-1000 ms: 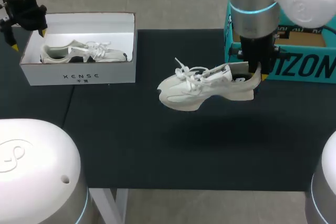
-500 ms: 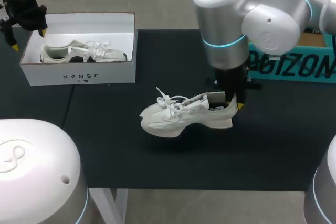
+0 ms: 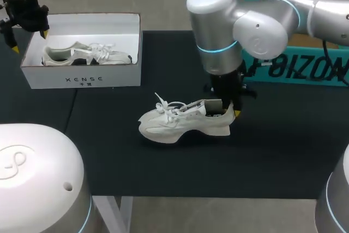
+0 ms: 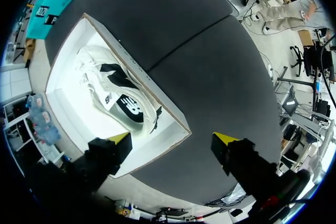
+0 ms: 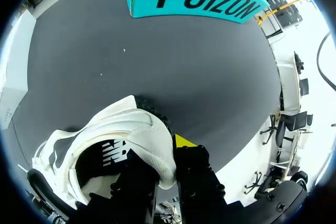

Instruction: Take the shoe out of the shoebox, open the shoe tongue, remove and reinsert the insole, then place the shoe into the shoebox

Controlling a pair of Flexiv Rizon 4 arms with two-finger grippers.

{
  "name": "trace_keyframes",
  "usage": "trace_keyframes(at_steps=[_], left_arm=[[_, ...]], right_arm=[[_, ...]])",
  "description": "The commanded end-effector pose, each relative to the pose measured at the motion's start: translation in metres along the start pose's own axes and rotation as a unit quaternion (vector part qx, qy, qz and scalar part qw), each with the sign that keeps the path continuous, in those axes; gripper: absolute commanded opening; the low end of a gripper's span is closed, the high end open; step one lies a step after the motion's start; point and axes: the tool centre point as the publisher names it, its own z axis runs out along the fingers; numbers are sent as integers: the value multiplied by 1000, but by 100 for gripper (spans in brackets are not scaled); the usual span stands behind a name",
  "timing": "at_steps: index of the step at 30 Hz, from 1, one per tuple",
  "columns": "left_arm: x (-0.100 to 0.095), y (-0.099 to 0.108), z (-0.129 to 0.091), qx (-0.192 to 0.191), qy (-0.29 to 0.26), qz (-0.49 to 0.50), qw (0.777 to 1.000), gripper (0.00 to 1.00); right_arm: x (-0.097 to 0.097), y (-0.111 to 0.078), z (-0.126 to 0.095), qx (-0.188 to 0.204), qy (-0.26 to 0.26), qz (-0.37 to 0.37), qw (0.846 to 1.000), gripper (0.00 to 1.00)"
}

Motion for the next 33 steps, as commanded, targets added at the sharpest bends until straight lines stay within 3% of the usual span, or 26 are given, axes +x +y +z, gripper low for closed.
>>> trace_keyframes(at_steps=[1, 9, 21, 33], left_arm=[[1, 0, 0, 0, -1, 1, 1000, 100], [1, 0, 0, 0, -1, 1, 1000, 100], [1, 0, 0, 0, -1, 1, 1000, 100], [1, 0, 0, 0, -1, 1, 1000, 100]], right_arm=[[33, -10, 6, 0, -49, 79, 996, 0], [33, -19, 7, 26, -71, 131, 988, 0], [26, -1, -5, 45, -47, 201, 978, 0], [14, 13, 9, 76, -48, 267, 960, 0]])
